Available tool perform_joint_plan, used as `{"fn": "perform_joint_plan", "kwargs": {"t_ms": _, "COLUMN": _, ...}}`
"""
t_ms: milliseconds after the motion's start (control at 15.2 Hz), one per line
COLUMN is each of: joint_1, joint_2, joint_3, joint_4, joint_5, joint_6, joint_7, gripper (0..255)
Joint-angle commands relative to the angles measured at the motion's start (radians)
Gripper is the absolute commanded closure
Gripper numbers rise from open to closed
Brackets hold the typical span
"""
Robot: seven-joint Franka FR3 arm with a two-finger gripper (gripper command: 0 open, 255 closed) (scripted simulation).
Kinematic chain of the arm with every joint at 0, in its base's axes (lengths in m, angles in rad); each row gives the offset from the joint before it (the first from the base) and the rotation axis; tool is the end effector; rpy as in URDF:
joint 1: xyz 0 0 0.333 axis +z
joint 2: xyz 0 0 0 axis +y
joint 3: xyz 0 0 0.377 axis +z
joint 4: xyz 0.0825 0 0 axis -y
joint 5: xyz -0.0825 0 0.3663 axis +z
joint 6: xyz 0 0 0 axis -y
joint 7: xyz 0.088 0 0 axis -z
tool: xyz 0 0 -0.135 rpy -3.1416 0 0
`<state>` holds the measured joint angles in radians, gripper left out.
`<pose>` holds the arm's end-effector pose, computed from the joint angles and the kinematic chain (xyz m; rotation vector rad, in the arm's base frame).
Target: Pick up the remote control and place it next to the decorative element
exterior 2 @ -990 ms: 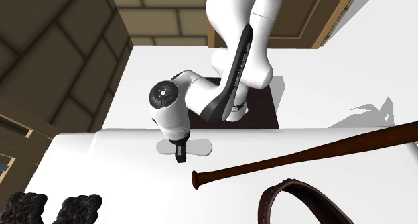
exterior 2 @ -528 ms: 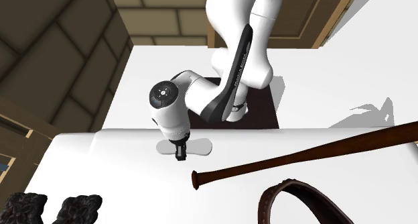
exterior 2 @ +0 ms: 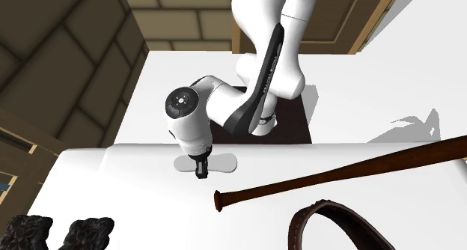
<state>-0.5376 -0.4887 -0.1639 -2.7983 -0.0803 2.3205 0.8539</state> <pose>0.2377 -0.2022 0.3829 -2.3041 2.1085 -0.0092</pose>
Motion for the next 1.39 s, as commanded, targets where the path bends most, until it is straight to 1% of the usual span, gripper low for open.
{"fn": "perform_joint_plan", "kwargs": {"t_ms": 0, "joint_1": -0.002, "joint_2": -0.022, "joint_3": 0.001, "joint_4": 0.011, "joint_5": -0.001, "joint_6": -0.033, "joint_7": -0.001, "gripper": 255}}
{"fn": "perform_joint_plan", "kwargs": {"t_ms": 990, "joint_1": -0.002, "joint_2": -0.137, "joint_3": 0.02, "joint_4": 0.145, "joint_5": 0.006, "joint_6": -0.282, "joint_7": 0.005, "gripper": 255}}
{"fn": "perform_joint_plan", "kwargs": {"t_ms": 1254, "joint_1": -0.002, "joint_2": -0.154, "joint_3": 0.024, "joint_4": 0.186, "joint_5": 0.009, "joint_6": -0.339, "joint_7": 0.005, "gripper": 255}}
{"fn": "perform_joint_plan", "kwargs": {"t_ms": 1320, "joint_1": -0.008, "joint_2": -0.12, "joint_3": 0.007, "joint_4": 0.21, "joint_5": 0.002, "joint_6": -0.33, "joint_7": -0.014, "gripper": 255}}
